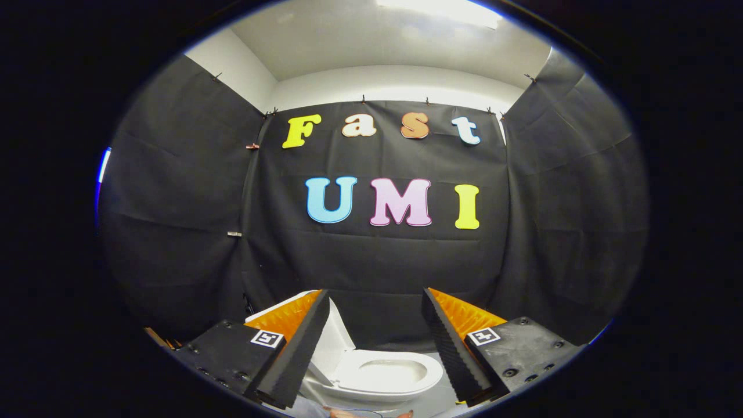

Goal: Open the toilet lid.

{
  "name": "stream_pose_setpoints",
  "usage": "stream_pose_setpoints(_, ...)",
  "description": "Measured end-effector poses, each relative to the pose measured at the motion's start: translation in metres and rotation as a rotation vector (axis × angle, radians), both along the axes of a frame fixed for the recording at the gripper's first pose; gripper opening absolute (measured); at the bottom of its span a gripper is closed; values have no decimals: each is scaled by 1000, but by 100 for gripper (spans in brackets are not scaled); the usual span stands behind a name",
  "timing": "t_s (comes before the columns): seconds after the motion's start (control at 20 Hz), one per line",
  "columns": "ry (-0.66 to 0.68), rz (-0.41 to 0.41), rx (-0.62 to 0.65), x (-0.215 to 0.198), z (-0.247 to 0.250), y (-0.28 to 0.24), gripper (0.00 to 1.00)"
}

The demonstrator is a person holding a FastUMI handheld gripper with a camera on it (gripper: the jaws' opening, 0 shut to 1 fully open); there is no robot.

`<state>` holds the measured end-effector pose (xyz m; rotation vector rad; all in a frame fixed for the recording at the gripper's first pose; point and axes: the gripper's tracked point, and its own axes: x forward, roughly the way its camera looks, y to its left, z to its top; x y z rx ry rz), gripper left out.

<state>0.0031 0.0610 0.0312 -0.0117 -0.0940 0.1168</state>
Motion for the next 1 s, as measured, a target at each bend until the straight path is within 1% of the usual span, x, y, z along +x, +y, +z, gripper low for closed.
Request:
stream_pose_setpoints(0.45,16,-26,-5,2,-1,-9,99)
stream_pose_setpoints(1.0,5,-10,-7,0,2,-3,99)
